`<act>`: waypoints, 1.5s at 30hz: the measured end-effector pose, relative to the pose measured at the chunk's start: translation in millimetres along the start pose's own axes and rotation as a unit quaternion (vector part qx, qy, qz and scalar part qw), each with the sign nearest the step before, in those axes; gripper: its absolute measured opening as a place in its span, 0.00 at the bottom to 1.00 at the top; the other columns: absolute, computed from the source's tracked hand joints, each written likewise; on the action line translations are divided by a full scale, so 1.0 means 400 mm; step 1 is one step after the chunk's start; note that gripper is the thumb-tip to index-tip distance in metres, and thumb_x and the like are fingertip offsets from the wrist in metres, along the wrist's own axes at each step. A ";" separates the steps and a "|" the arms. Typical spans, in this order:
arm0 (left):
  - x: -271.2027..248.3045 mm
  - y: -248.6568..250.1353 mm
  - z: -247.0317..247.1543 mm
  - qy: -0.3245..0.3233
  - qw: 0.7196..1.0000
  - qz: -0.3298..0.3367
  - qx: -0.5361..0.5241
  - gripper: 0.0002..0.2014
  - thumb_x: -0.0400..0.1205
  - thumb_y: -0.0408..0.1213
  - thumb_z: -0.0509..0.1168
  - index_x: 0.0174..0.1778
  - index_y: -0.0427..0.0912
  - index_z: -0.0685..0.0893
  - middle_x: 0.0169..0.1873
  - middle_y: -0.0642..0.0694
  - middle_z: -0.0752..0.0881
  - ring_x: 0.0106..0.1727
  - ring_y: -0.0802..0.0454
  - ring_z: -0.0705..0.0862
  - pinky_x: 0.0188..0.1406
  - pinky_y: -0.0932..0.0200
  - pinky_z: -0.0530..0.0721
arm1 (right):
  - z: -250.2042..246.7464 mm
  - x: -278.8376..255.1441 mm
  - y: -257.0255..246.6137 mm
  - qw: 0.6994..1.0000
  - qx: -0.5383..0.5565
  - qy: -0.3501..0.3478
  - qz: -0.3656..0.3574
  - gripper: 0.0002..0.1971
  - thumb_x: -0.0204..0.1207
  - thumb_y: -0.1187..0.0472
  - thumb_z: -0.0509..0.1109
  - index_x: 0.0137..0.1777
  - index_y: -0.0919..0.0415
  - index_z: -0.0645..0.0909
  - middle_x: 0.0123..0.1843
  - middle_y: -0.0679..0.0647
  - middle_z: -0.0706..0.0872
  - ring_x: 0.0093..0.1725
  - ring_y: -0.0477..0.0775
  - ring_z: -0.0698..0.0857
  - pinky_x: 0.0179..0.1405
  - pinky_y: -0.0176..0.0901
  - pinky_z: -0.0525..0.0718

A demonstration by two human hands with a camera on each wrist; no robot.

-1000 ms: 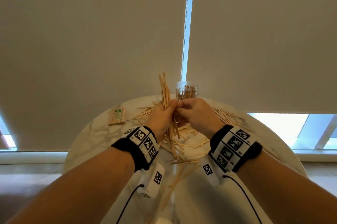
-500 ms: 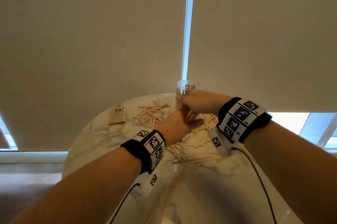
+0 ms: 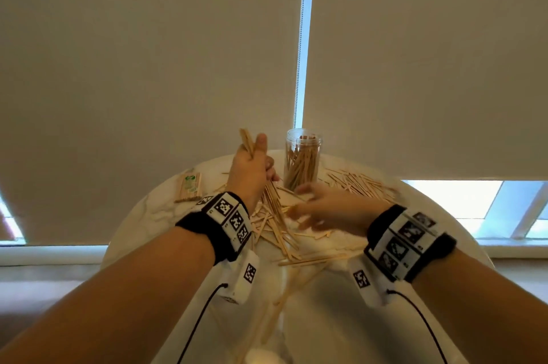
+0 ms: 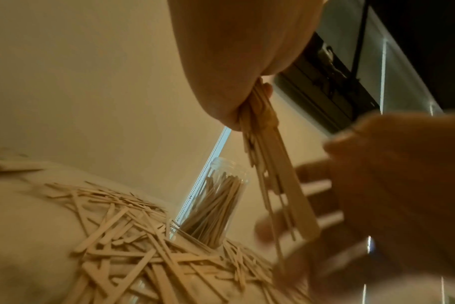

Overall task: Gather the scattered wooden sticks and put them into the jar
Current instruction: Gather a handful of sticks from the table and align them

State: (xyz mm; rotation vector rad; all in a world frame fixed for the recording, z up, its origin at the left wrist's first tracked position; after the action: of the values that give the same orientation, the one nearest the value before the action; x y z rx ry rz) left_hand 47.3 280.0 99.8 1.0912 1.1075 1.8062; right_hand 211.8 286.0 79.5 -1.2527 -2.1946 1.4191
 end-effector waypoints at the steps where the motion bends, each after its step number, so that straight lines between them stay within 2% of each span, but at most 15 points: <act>1: 0.005 0.002 -0.001 0.019 1.000 -0.001 -0.024 0.15 0.87 0.54 0.60 0.49 0.45 0.72 0.23 0.54 0.72 0.23 0.55 0.72 0.33 0.54 0.83 | 0.031 -0.001 0.014 0.999 0.012 -0.031 0.019 0.38 0.71 0.51 0.82 0.77 0.50 0.66 0.62 0.60 0.87 0.57 0.58 0.90 0.59 0.51 0.88; 3: 0.001 -0.001 0.010 0.030 0.998 -0.006 -0.047 0.15 0.87 0.54 0.60 0.49 0.46 0.72 0.23 0.54 0.73 0.22 0.56 0.74 0.33 0.53 0.83 | 0.072 0.009 0.015 0.996 0.085 -0.040 -0.003 0.42 0.68 0.57 0.85 0.77 0.50 0.64 0.53 0.59 0.89 0.46 0.58 0.91 0.47 0.48 0.89; 6: -0.024 -0.032 0.039 0.013 0.999 -0.030 -0.034 0.13 0.88 0.52 0.60 0.46 0.46 0.73 0.25 0.51 0.76 0.25 0.53 0.76 0.38 0.48 0.81 | 0.085 0.025 -0.020 0.986 0.159 0.018 -0.055 0.26 0.73 0.69 0.77 0.68 0.57 0.73 0.33 0.51 0.81 0.27 0.48 0.77 0.25 0.39 0.76; 10: -0.041 -0.049 0.055 0.002 0.998 -0.056 -0.004 0.12 0.89 0.51 0.60 0.52 0.45 0.77 0.36 0.45 0.88 0.35 0.48 0.86 0.41 0.48 0.86 | 0.071 0.021 -0.042 0.989 0.050 0.118 -0.078 0.03 0.77 0.62 0.72 0.45 0.56 0.80 0.31 0.49 0.77 0.24 0.44 0.72 0.24 0.37 0.72; 14: -0.058 -0.042 0.073 -0.031 0.996 -0.081 -0.007 0.11 0.90 0.44 0.60 0.61 0.42 0.80 0.49 0.44 0.93 0.56 0.52 0.90 0.57 0.53 0.85 | 0.055 0.043 -0.032 0.971 -0.111 0.187 -0.098 0.17 0.81 0.50 0.66 0.31 0.55 0.75 0.24 0.48 0.77 0.23 0.48 0.75 0.27 0.44 0.74; 19: -0.057 -0.017 0.062 -0.032 0.996 -0.079 -0.027 0.21 0.82 0.44 0.72 0.65 0.36 0.78 0.49 0.41 0.92 0.51 0.46 0.91 0.64 0.41 0.86 | 0.010 0.036 -0.011 0.936 -0.243 0.239 -0.089 0.16 0.84 0.52 0.63 0.34 0.54 0.77 0.30 0.49 0.80 0.28 0.49 0.79 0.30 0.41 0.79; 21: -0.029 0.013 0.032 0.017 0.996 -0.066 -0.051 0.26 0.79 0.53 0.73 0.68 0.45 0.74 0.50 0.43 0.92 0.50 0.44 0.92 0.56 0.42 0.89 | -0.006 0.025 0.004 0.932 -0.271 0.229 -0.069 0.15 0.84 0.51 0.64 0.36 0.55 0.78 0.31 0.50 0.81 0.29 0.49 0.79 0.30 0.40 0.78; 23: -0.013 0.049 0.016 0.044 0.995 -0.078 -0.047 0.21 0.83 0.57 0.66 0.65 0.49 0.76 0.52 0.43 0.91 0.47 0.45 0.92 0.40 0.49 0.90 | -0.012 0.017 0.016 0.927 -0.296 0.226 -0.052 0.13 0.83 0.49 0.65 0.40 0.55 0.80 0.33 0.51 0.83 0.32 0.49 0.81 0.31 0.41 0.80; 25: -0.016 0.057 0.029 0.008 0.993 -0.108 0.038 0.18 0.89 0.53 0.57 0.57 0.43 0.84 0.49 0.43 0.91 0.44 0.49 0.91 0.37 0.52 0.88 | -0.011 0.017 0.011 0.923 -0.306 0.229 -0.052 0.12 0.81 0.49 0.67 0.45 0.57 0.84 0.36 0.52 0.86 0.35 0.52 0.84 0.35 0.45 0.85; 28: -0.038 0.027 0.059 -0.061 0.965 -0.109 0.230 0.27 0.92 0.48 0.49 0.46 0.36 0.90 0.41 0.42 0.92 0.39 0.51 0.89 0.39 0.56 0.85 | -0.016 0.024 0.001 0.912 -0.328 0.240 -0.059 0.11 0.80 0.49 0.68 0.46 0.55 0.86 0.35 0.50 0.86 0.34 0.51 0.84 0.32 0.44 0.84; 32: -0.040 -0.008 0.049 -0.067 0.950 -0.121 0.280 0.20 0.91 0.46 0.55 0.50 0.35 0.85 0.44 0.36 0.91 0.38 0.45 0.92 0.43 0.48 0.93 | -0.034 0.023 0.006 0.886 -0.372 0.273 -0.043 0.10 0.79 0.47 0.67 0.41 0.49 0.84 0.29 0.46 0.81 0.28 0.46 0.78 0.28 0.39 0.73; 35: -0.036 0.000 0.042 -0.042 0.914 -0.048 0.400 0.20 0.88 0.51 0.60 0.42 0.39 0.86 0.30 0.44 0.91 0.20 0.57 0.84 0.25 0.64 0.84 | -0.035 0.027 0.003 0.887 -0.375 0.265 -0.048 0.09 0.79 0.49 0.68 0.47 0.52 0.86 0.32 0.47 0.83 0.31 0.48 0.81 0.30 0.39 0.76; 37: -0.032 0.009 0.040 -0.017 0.900 -0.008 0.435 0.20 0.86 0.52 0.63 0.36 0.40 0.86 0.24 0.47 0.88 0.19 0.58 0.81 0.27 0.63 0.82 | -0.032 0.027 -0.005 0.887 -0.375 0.257 -0.077 0.09 0.79 0.49 0.70 0.52 0.51 0.85 0.36 0.46 0.85 0.36 0.48 0.83 0.34 0.39 0.79; 42: 0.009 0.007 -0.005 0.063 0.925 -0.027 0.374 0.19 0.84 0.51 0.66 0.31 0.41 0.84 0.28 0.42 0.90 0.22 0.51 0.81 0.32 0.57 0.83 | -0.044 0.009 -0.034 0.841 -0.412 0.313 -0.159 0.13 0.79 0.46 0.72 0.57 0.50 0.76 0.43 0.44 0.84 0.39 0.48 0.82 0.37 0.38 0.76; 45: 0.004 -0.015 0.004 0.017 0.953 -0.092 0.287 0.19 0.86 0.50 0.64 0.40 0.37 0.86 0.30 0.38 0.89 0.22 0.50 0.80 0.27 0.56 0.81 | -0.056 0.015 -0.042 0.832 -0.423 0.329 -0.143 0.10 0.81 0.46 0.68 0.51 0.51 0.81 0.36 0.44 0.81 0.35 0.47 0.80 0.30 0.37 0.73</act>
State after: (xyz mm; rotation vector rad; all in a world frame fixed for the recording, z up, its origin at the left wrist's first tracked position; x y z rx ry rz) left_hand 49.0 283.9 95.1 1.2285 1.7598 1.3896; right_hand 212.6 301.9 103.4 -1.2647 -2.3377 -0.1982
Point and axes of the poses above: each hand's wrist, its own x-axis towards the middle knuckle, its own z-axis out of the palm, y = z × x, the point moved 4 cm from there along x, towards the middle knuckle
